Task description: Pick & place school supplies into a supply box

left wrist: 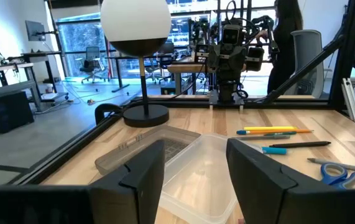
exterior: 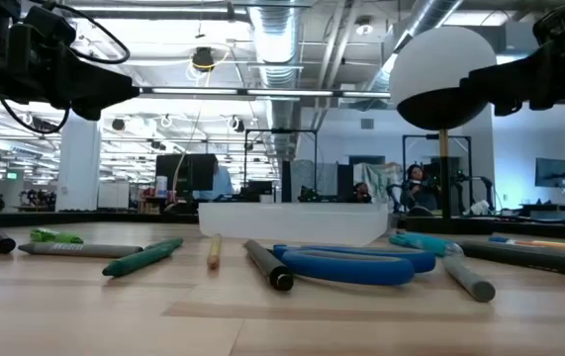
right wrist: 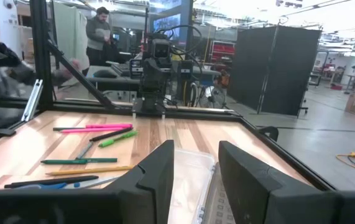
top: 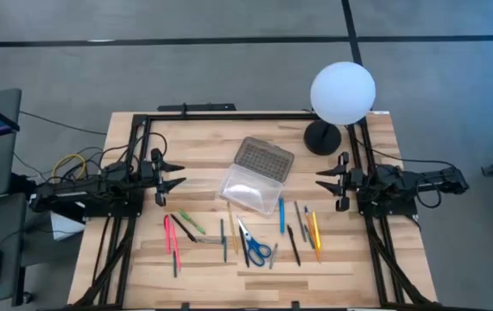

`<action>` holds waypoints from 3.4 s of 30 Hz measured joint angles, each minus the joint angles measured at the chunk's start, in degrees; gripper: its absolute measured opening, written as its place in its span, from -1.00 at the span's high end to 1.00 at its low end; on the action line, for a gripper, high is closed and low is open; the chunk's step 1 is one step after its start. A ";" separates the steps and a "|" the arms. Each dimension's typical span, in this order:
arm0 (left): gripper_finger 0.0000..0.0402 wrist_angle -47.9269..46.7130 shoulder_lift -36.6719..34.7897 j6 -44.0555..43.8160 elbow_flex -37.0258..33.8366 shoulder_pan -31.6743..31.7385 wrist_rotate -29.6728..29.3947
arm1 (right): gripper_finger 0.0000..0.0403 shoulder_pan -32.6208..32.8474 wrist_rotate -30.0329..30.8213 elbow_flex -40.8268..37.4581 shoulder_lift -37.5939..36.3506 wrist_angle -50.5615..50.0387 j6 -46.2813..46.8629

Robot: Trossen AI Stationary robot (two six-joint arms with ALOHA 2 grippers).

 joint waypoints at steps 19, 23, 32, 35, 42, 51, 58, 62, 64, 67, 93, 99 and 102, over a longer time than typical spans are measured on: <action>0.16 0.00 0.00 0.00 -0.02 0.00 0.02 | 0.40 0.01 -0.01 0.01 0.01 -0.01 0.00; 0.16 0.00 0.02 0.00 0.00 0.00 0.02 | 0.40 0.00 0.01 0.01 -0.01 -0.01 -0.02; 0.16 0.00 0.02 0.00 -0.01 0.00 0.02 | 0.40 0.01 -0.01 -0.01 0.00 -0.01 0.00; 0.16 0.00 0.02 0.00 -0.01 0.01 0.02 | 0.40 0.01 0.01 0.01 0.00 0.00 0.00; 0.16 0.00 0.00 0.00 -0.01 0.01 0.02 | 0.40 0.00 0.00 0.01 0.00 0.00 -0.01; 0.16 0.00 0.02 0.00 0.00 0.02 0.02 | 0.40 0.00 0.00 0.01 0.01 0.01 0.00; 0.16 0.01 0.02 -0.01 -0.02 0.00 0.02 | 0.40 0.00 -0.01 -0.01 0.01 -0.01 0.00; 0.16 0.15 0.00 -2.73 0.00 0.02 1.15 | 0.40 0.00 0.00 0.01 0.00 -0.01 -0.01; 0.16 0.17 0.00 -6.20 -0.01 0.02 3.27 | 0.40 0.01 0.00 0.01 -0.01 0.00 -0.14; 0.16 0.14 0.00 -9.40 -0.01 0.00 5.11 | 0.40 -0.06 0.08 0.01 0.01 -0.01 -2.28; 0.16 13.58 5.29 1.68 9.70 0.00 16.10 | 0.40 -2.62 -1.36 0.51 0.01 20.41 9.51; 0.16 16.53 13.77 8.09 18.61 0.00 15.66 | 0.40 -2.30 -9.13 7.20 2.34 23.05 1.48; 0.16 16.74 19.01 10.38 24.14 0.00 15.62 | 0.40 -2.07 -9.15 11.21 5.48 23.12 -1.61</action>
